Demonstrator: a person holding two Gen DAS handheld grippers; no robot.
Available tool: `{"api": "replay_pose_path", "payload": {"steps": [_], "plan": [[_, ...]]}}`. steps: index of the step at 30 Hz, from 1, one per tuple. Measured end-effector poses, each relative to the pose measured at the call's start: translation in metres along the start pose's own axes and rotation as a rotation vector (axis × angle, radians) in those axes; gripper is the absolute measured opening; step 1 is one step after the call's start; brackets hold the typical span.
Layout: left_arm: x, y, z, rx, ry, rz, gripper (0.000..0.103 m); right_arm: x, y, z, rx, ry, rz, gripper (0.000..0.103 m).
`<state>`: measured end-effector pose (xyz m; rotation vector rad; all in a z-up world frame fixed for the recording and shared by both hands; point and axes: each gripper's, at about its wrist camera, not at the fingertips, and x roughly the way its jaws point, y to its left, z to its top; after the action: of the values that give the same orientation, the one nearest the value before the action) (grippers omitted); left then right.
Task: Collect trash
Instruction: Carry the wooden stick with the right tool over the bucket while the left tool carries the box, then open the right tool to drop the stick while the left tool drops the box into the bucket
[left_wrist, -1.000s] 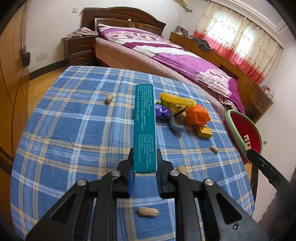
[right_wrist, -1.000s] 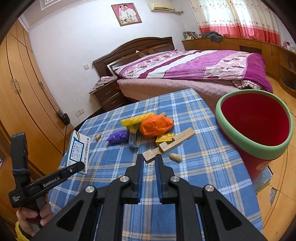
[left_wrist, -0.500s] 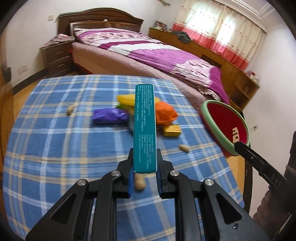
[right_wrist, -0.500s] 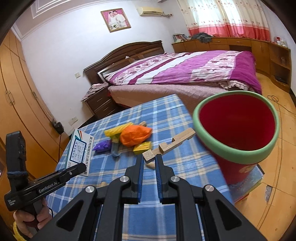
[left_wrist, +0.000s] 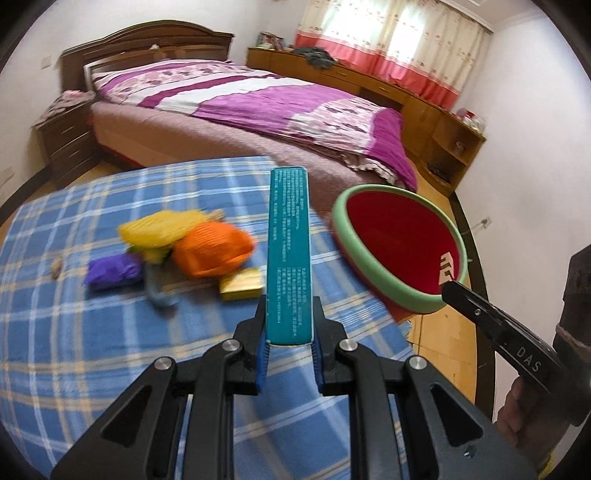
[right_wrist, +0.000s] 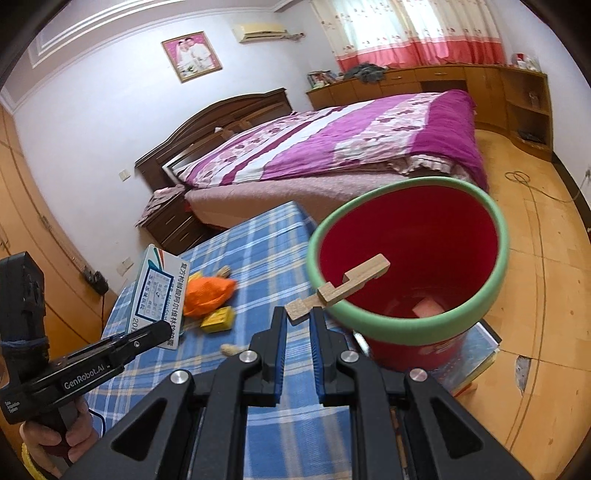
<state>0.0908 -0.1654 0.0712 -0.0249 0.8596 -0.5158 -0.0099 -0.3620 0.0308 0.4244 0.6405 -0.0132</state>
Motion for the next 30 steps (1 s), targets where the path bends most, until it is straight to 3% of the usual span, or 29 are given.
{"api": "replay_pose_path", "payload": {"steps": [15, 22, 30], "plan": [[0.076, -0.081, 0.041, 0.113, 0.047, -0.074, 0.018, 0.013, -0.074, 0.021, 0.080, 0.003, -0.066, 0.014], [0.111, -0.096, 0.047, 0.134, 0.094, -0.092, 0.018, 0.023, -0.094, 0.022, 0.115, 0.015, -0.090, 0.014], [0.124, -0.103, 0.048, 0.168, 0.097, -0.088, 0.019, 0.031, -0.103, 0.020, 0.147, 0.029, -0.095, 0.015]]}}
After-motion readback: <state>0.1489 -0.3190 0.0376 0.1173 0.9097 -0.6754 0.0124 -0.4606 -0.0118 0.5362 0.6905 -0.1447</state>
